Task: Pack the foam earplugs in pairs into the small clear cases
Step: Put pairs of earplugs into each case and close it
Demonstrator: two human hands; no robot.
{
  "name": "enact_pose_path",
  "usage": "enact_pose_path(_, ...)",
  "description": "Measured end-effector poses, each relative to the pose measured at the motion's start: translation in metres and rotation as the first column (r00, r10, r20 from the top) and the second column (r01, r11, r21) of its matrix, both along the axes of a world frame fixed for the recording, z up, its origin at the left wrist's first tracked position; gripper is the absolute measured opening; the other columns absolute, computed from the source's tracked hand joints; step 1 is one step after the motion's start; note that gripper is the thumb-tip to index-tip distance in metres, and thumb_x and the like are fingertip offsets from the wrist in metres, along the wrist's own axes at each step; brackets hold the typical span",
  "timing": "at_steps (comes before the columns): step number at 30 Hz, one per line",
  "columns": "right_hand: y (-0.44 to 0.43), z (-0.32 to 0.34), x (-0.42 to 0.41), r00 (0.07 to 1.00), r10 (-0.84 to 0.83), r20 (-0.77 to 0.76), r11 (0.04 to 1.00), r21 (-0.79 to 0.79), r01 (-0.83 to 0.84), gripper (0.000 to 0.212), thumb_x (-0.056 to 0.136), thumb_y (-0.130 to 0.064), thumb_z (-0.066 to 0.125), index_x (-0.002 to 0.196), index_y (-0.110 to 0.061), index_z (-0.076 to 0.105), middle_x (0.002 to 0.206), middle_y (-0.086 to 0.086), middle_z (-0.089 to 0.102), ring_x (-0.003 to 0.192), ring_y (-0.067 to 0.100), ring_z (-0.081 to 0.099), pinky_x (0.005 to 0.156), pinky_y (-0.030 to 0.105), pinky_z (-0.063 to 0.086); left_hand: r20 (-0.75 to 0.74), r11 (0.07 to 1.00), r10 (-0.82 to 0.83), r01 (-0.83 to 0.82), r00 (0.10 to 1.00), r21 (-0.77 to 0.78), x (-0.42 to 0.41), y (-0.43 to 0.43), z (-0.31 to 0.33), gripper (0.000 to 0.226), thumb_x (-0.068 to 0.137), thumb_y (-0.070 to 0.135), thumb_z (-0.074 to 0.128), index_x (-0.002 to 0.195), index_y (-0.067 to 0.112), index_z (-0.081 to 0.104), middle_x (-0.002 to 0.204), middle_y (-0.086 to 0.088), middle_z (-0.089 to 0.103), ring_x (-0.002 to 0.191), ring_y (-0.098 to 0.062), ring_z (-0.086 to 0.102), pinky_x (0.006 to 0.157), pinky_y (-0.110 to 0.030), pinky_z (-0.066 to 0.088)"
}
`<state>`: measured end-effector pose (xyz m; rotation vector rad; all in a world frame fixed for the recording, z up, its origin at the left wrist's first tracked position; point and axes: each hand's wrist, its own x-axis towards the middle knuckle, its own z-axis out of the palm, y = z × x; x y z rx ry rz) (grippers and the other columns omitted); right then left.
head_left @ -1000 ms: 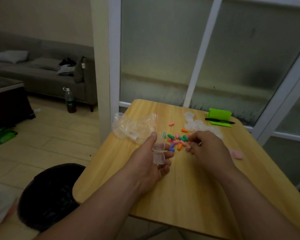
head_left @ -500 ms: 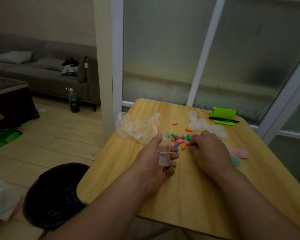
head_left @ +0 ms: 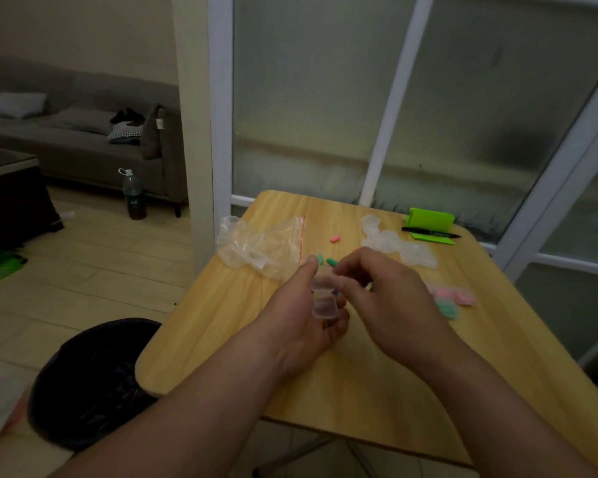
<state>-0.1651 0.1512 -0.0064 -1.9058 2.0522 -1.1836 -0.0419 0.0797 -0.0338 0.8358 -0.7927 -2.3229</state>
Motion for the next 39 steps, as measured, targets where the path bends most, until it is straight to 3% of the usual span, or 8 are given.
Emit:
enact_pose_path(4,0.004,-0.009,0.008,0.972,0.065,-0.224,0.994,0.104,-0.042,0.007,0.096,-0.026,0.072,0.095,-0.031,0.068,0.096,-0.014,0.057,0.094,0.007,0.053,0.087,0.035,0.049,-0.020,0.999,-0.031,0.031,0.999,0.010,-0.001,0.005,0.005,0.068,0.106,0.062,0.037,0.139,0.009,0.064,0.130,-0.013,0.072,0.125,-0.025,0.065,0.116,-0.042,0.044)
enact_pose_path(7,0.004,-0.013,0.007,0.946,0.061,-0.318,0.993,0.112,-0.026,0.004,0.096,-0.032,0.070,0.100,-0.031,0.072,0.099,-0.011,0.052,0.097,0.011,0.048,0.087,0.039,0.047,-0.045,0.999,-0.038,0.039,0.998,0.024,-0.001,0.006,0.007,0.067,0.106,0.061,0.040,0.139,0.007,0.063,0.138,-0.016,0.067,0.132,-0.028,0.062,0.121,-0.048,0.039)
enact_pose_path(11,0.006,-0.014,0.006,0.955,0.083,-0.286,0.992,0.112,-0.052,0.011,0.097,-0.034,0.071,0.108,-0.035,0.074,0.101,-0.011,0.053,0.098,0.009,0.050,0.087,0.034,0.047,-0.049,0.999,-0.041,0.042,0.998,0.010,0.000,0.003,0.004,0.066,0.104,0.062,0.042,0.138,0.009,0.064,0.127,-0.012,0.073,0.119,-0.024,0.069,0.114,-0.045,0.047)
enact_pose_path(16,-0.001,-0.005,-0.029,0.996,-0.084,-0.033,0.994,-0.073,0.081,0.009,0.100,-0.026,0.069,0.103,-0.031,0.076,0.099,-0.013,0.065,0.092,0.001,0.059,0.079,0.022,0.046,0.016,0.999,-0.024,0.025,1.000,-0.034,-0.002,0.002,0.005,0.053,0.104,0.061,0.042,0.115,0.014,0.065,0.072,-0.001,0.050,0.064,-0.013,0.038,0.058,-0.026,0.039)
enact_pose_path(20,-0.009,-0.013,-0.077,0.935,-0.322,-0.152,0.944,0.025,0.329,0.014,0.102,-0.023,0.064,0.104,-0.031,0.074,0.104,-0.005,0.066,0.096,0.014,0.062,0.076,0.033,0.047,0.076,0.998,-0.002,0.006,0.997,-0.061,-0.003,0.002,0.007,0.055,0.104,0.060,0.042,0.103,0.012,0.068,0.069,-0.002,0.050,0.060,-0.014,0.042,0.058,-0.028,0.036)
enact_pose_path(30,-0.028,-0.030,-0.065,0.762,-0.250,-0.597,0.883,0.181,0.432,0.021,0.102,-0.033,0.057,0.117,-0.038,0.071,0.109,-0.002,0.056,0.110,0.023,0.053,0.090,0.042,0.046,0.081,0.998,-0.009,0.014,0.997,-0.057,-0.004,0.002,0.009,0.055,0.104,0.062,0.042,0.104,0.014,0.068,0.069,-0.001,0.053,0.057,-0.013,0.042,0.055,-0.026,0.038)
enact_pose_path(36,-0.032,-0.028,-0.060,0.795,-0.293,-0.531,0.891,0.150,0.428,0.012,0.100,-0.033,0.063,0.107,-0.034,0.073,0.105,-0.003,0.058,0.106,0.022,0.055,0.089,0.043,0.050,0.101,0.996,-0.008,0.017,0.995,-0.083,-0.002,0.001,0.008,0.057,0.104,0.061,0.041,0.106,0.012,0.069,0.070,-0.002,0.053,0.058,-0.013,0.043,0.055,-0.026,0.037)
enact_pose_path(39,-0.028,-0.019,-0.053,0.923,-0.299,-0.240,0.944,0.064,0.323,0.009,0.100,-0.031,0.069,0.108,-0.031,0.071,0.104,-0.007,0.066,0.099,0.014,0.061,0.084,0.035,0.054,0.092,0.997,-0.010,0.018,0.996,-0.081,-0.001,0.000,0.008,0.057,0.104,0.063,0.040,0.113,0.013,0.067,0.071,-0.001,0.051,0.060,-0.012,0.042,0.056,-0.025,0.037)
